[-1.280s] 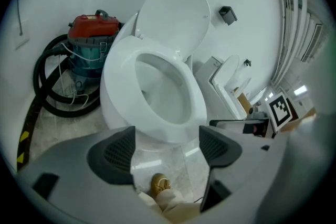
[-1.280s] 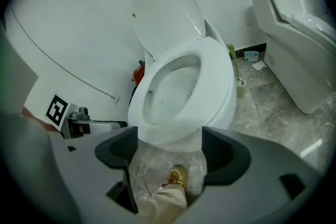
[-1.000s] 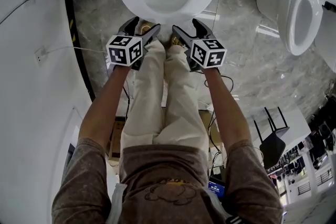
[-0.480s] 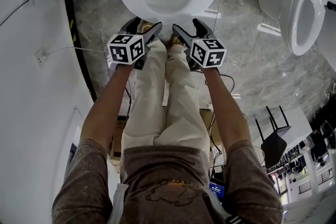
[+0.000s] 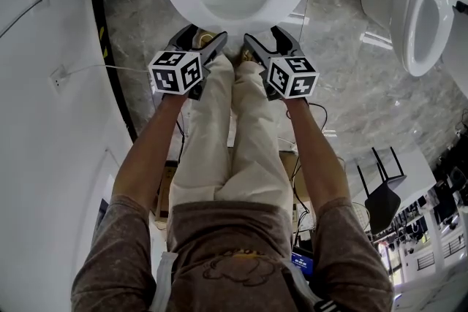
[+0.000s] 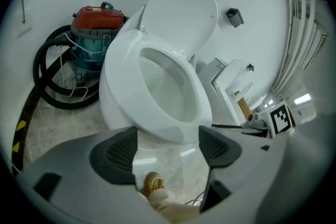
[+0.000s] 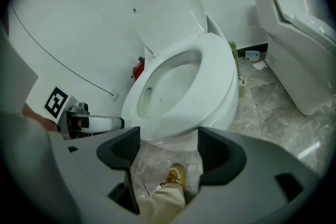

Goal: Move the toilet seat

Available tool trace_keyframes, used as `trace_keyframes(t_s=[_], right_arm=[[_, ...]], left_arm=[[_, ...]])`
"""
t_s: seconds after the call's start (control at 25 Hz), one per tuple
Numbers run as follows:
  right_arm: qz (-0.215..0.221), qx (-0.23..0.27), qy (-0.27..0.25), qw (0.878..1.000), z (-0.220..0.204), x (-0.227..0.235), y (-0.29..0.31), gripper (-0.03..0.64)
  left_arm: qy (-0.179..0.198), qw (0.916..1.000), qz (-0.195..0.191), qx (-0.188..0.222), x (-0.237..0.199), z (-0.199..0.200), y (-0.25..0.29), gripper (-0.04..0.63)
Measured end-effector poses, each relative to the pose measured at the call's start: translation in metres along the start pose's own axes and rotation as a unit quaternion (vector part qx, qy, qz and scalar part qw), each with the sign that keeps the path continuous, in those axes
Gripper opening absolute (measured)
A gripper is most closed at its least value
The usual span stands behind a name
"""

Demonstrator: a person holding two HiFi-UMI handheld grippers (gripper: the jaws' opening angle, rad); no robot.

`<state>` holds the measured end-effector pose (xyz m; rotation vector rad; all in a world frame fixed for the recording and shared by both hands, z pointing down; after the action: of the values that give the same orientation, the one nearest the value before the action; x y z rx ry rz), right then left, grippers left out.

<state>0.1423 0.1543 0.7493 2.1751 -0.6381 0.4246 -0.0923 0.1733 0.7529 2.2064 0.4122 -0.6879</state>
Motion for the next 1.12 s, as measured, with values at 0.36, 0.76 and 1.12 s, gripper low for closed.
trace_keyframes(t_s=[0.36,0.76,1.12], right_arm=[[-0.003,0.006,0.005,1.000,0.013,-0.012,-0.012,0.347],[-0.007,0.015,0.014,1.000,0.036,-0.027,-0.034,0.336],[-0.003,0.029,0.019,0.999,0.069,-0.045,-0.056,0.334]], left_arm=[[-0.013,0.9998,0.001,0.011,0.012,0.012,-0.013,0.371],[-0.025,0.9992,0.003,0.030,0.035,0.032,-0.033,0.368],[-0.014,0.9988,-0.006,0.046,0.058,0.062,-0.055,0.350]])
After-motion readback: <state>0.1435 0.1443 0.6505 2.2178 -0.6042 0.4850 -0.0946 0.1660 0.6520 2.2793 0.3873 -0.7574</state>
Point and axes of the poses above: the fingertips, and each gripper's own axes: y forward along the fingers, x to its right, z out of its top, the point moved 10 cm from there along -y, backward along the fingers, and after that the axes turned 14 degrees about x, right-handed, at the moved point
